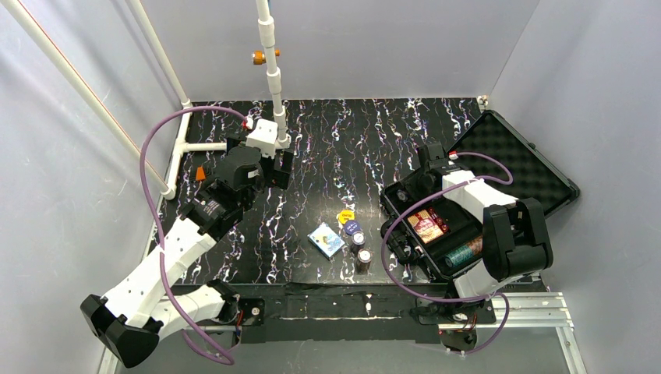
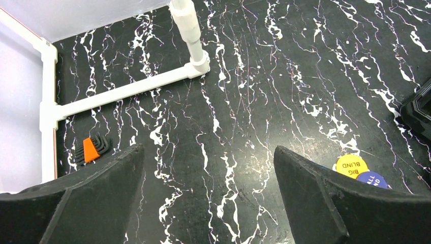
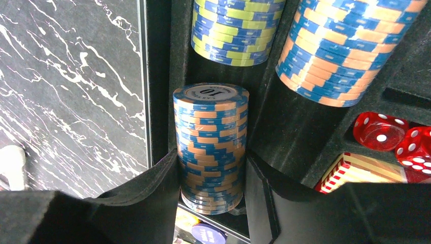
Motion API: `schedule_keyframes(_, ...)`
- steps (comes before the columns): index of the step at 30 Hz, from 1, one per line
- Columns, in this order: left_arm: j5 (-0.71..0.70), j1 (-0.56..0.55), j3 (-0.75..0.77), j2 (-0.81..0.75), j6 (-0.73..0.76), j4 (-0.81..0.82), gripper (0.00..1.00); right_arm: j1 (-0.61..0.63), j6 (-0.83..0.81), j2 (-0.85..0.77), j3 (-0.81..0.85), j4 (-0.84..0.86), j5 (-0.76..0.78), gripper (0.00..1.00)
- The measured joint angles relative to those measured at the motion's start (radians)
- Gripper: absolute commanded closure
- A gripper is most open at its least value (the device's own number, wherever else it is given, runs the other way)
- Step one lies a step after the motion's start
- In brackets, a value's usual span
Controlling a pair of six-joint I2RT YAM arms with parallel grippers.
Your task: Pack up texas hold em set
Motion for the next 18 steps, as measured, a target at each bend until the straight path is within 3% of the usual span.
schedule_keyframes(11, 0.000, 0.000, 0.000, 0.002, 0.000, 0.000, 0.02, -0.006, 0.002, -0.001, -0.004, 0.027, -0.020, 0.24)
schedule_keyframes(18, 0.000, 0.000, 0.000, 0.002, 0.000, 0.000, 0.02, -0.006, 0.001, -0.008, -0.003, 0.056, -0.018, 0.20)
